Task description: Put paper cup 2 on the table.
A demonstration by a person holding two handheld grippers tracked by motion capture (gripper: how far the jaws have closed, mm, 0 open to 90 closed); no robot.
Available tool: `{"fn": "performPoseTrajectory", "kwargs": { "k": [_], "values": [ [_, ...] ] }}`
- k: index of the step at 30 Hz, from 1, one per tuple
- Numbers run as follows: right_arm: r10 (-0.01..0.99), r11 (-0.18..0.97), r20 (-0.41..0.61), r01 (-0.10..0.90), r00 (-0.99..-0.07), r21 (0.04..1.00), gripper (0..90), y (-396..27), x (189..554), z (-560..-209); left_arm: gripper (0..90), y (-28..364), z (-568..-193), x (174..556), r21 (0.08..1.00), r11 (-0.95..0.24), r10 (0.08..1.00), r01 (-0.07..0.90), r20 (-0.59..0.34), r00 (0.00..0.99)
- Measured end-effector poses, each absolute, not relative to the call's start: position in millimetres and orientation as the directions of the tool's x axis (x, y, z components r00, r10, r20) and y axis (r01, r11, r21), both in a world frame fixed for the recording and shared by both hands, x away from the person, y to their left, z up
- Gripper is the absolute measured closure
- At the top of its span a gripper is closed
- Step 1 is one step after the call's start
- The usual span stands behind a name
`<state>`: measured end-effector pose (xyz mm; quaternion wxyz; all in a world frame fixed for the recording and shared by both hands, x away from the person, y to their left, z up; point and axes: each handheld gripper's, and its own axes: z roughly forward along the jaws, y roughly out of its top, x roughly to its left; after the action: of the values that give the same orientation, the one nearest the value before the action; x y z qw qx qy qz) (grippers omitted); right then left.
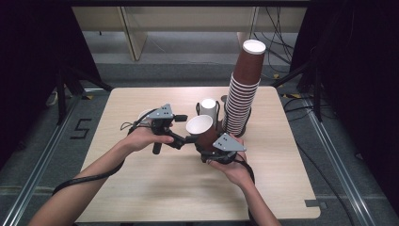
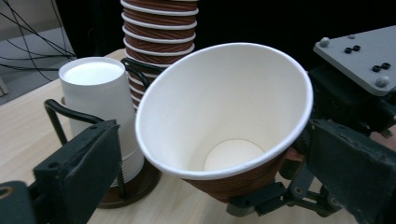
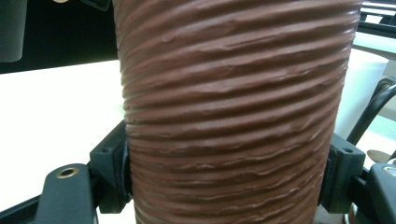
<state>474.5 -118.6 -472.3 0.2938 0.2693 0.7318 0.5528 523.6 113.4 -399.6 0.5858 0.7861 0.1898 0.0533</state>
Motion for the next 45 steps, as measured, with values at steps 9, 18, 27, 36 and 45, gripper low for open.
{"fn": "performPoseTrajectory", "kwargs": {
  "k": [9,18,27,36,45],
  "values": [
    [0.718,0.241,-0.136,0.061,-0.682,0.968,24.3,-116.6,474.9,-470.8,0.0,108.9,-400.2,523.4,0.938,-0.254,0.369,0.235,-0.130,0.920],
    [0.715,0.234,-0.126,0.066,-0.687,0.970,24.3,-113.9,474.2,-470.4,0.0,103.9,-401.0,525.8,0.938,-0.254,0.373,0.237,-0.131,0.919],
    [0.714,0.224,-0.136,0.039,-0.687,0.974,24.3,-109.9,473.8,-466.1,0.0,98.9,-400.8,526.9,0.941,-0.244,0.369,0.237,-0.136,0.920],
    [0.715,0.198,-0.119,0.037,-0.689,0.979,24.3,-107.6,473.6,-462.0,0.0,97.0,-400.4,527.0,0.948,-0.215,0.368,0.233,-0.142,0.919],
    [0.708,0.180,-0.100,0.042,-0.700,0.983,24.2,-103.9,472.9,-462.4,0.0,95.7,-399.8,527.8,0.952,-0.204,0.363,0.227,-0.142,0.921]
  ]
}}
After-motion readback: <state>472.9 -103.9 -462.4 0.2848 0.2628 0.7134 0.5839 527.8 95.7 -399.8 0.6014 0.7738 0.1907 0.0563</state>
